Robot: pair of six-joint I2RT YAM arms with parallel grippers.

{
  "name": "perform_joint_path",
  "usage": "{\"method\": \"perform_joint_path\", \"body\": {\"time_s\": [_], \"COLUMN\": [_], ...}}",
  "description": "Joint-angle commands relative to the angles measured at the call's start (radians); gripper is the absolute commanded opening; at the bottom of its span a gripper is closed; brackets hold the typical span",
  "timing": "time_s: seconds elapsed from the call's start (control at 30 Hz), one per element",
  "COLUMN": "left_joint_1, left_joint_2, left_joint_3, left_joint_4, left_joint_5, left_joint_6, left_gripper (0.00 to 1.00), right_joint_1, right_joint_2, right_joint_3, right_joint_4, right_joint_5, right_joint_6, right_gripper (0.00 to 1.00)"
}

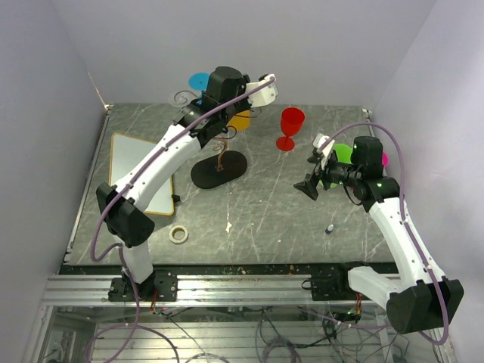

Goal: Place the wine glass upside down on the wine glass rack

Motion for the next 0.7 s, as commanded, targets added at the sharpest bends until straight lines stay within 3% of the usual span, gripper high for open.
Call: {"method": "perform_joint_path", "body": {"time_s": [0.0, 0.33, 0.43, 0.67], "left_joint_1": [-0.005, -0.004, -0.003, 0.017], "left_joint_2": [-0.063, -0.210, -0.286, -0.454], "left_joint_3": [-0.010, -0.076, -0.156, -0.306], "left_joint_4": [-0.053, -0.115, -0.098, -0.085], "left_joint_5": [0.074, 0.252, 0.267, 0.285], "left_joint_6": [-0.070, -0.234, -0.282, -0.334], "left_gripper": [0.51, 0.64, 0.99, 1.00], "right_joint_1": [-0.013, -0.100, -0.118, -0.126], "right_joint_2": [-0.002, -0.021, -0.022, 0.000], "right_joint_3": [-0.008, -0.011, 0.001, 0.056], "right_joint_4": [0.021, 0.114, 0.141, 0.157], "right_joint_5": [-0.009, 0.063, 0.159, 0.373], "right_joint_6": [0.007, 0.135, 0.177, 0.217], "right_gripper": [1.00, 1.00, 1.00, 1.00]}}
